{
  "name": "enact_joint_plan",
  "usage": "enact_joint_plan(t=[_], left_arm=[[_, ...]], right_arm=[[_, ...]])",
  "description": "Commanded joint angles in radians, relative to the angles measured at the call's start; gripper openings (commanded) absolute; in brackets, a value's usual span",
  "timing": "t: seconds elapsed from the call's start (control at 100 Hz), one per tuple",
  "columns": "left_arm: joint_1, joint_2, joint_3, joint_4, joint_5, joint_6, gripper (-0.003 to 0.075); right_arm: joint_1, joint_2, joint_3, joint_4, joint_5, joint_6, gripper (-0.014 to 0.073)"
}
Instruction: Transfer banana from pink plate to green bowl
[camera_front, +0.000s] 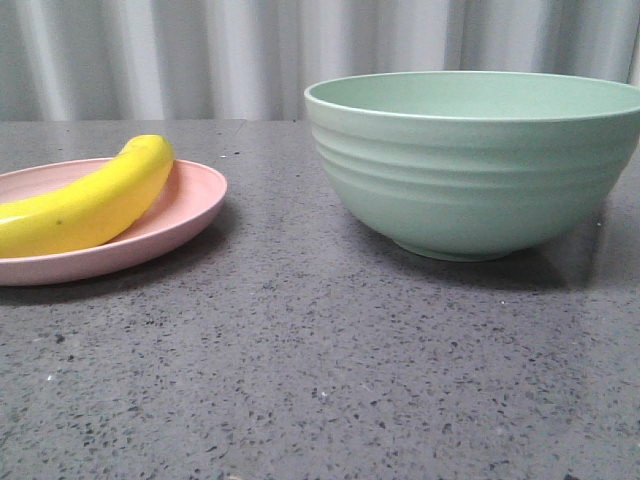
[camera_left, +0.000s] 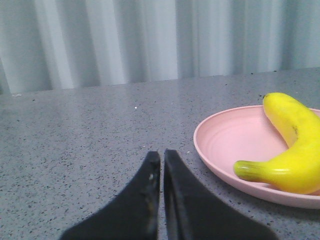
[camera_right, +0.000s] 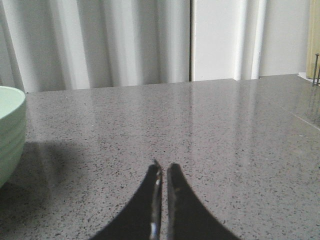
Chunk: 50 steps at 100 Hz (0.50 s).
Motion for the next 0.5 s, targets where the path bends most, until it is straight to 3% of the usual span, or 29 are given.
enact_joint_plan(t=[0.0, 0.3, 0.49], left_arm=[[0.001, -0.027, 0.009, -0.011, -0.092, -0.008, -0.0020], [0.001, -0.027, 0.003, -0.049, -0.092, -0.008, -0.0020], [0.001, -0.005, -0.104, -0.063, -0.023, -0.008, -0.0020]], right_arm=[[-0.002, -0.024, 0.018, 0.000, -0.087, -0.007, -0.0064], [-0.002, -0.024, 0.012, 0.007, -0.069, -0.007, -0.0064], [0.019, 0.024, -0.104, 0.018, 0.118, -0.007, -0.0064]])
